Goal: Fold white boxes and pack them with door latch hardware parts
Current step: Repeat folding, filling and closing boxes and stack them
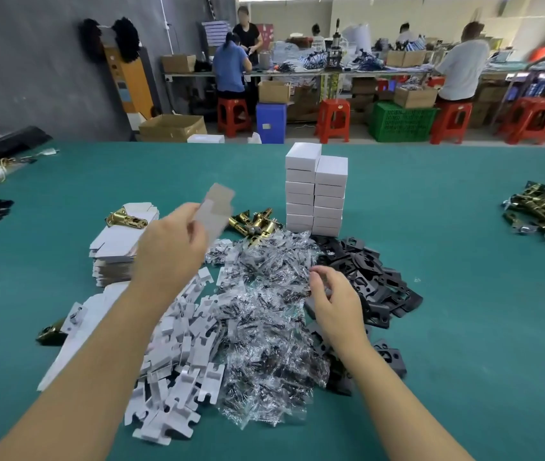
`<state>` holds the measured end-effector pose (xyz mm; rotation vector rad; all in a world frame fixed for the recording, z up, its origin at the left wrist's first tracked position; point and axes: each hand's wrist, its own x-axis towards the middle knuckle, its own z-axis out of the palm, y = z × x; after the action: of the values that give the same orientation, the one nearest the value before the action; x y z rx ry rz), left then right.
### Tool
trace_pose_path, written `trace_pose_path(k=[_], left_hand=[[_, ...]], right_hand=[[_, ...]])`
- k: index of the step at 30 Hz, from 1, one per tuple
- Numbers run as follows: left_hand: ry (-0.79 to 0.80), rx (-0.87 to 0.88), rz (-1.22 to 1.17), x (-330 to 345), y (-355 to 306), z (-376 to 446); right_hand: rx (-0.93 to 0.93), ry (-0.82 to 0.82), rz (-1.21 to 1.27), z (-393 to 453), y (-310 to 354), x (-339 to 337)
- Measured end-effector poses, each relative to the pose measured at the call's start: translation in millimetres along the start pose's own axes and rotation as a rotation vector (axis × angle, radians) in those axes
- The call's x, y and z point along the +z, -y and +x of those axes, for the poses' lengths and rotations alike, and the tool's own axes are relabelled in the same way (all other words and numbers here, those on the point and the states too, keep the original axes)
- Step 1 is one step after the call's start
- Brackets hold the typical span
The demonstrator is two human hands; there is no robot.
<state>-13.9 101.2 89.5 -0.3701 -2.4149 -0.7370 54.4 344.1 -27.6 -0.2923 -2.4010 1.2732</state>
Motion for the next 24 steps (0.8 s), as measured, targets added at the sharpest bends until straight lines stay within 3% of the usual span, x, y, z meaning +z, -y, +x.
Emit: trace_pose_path(k=[3,5,7,9,11,14,17,24], left_hand=[[0.284,-0.229,-0.692,14.7,-40.9,-9.2],[0.421,-0.410,-0.943,30.5,-57.9,-20.5],[0.447,-0.510,-1.065,46.9,-62.8,-28.8],[0.398,-0.459,-0.988,58.6,-59.2,-34.4],[0.332,-0.274,-0.710,65.5,-55.0,-38.2],[0.410,-0.046,-0.532,70.6,-57.5,-45.3],[0.483,-0.059,-0.522,74.4,-56.3,-48.7],[0.456,-0.094,-0.585,79.5,-55.0,-58.0]], right_hand=[[0.144,0.256,0.369,7.0,27.8,-11.6],[0.356,0.406,0.698,8.3,40.7,-19.7],[0.487,0.462,0.889,7.3,43.4,-28.3],[0.519,0.509,0.968,5.1,40.4,-34.5],[0.522,0.554,1.025,2.6,37.7,-37.9],[0.505,0.613,1.090,0.3,35.3,-40.6],[0.450,0.630,1.105,-1.5,34.4,-42.2],[0.445,0.602,1.109,-5.9,26.3,-40.2]])
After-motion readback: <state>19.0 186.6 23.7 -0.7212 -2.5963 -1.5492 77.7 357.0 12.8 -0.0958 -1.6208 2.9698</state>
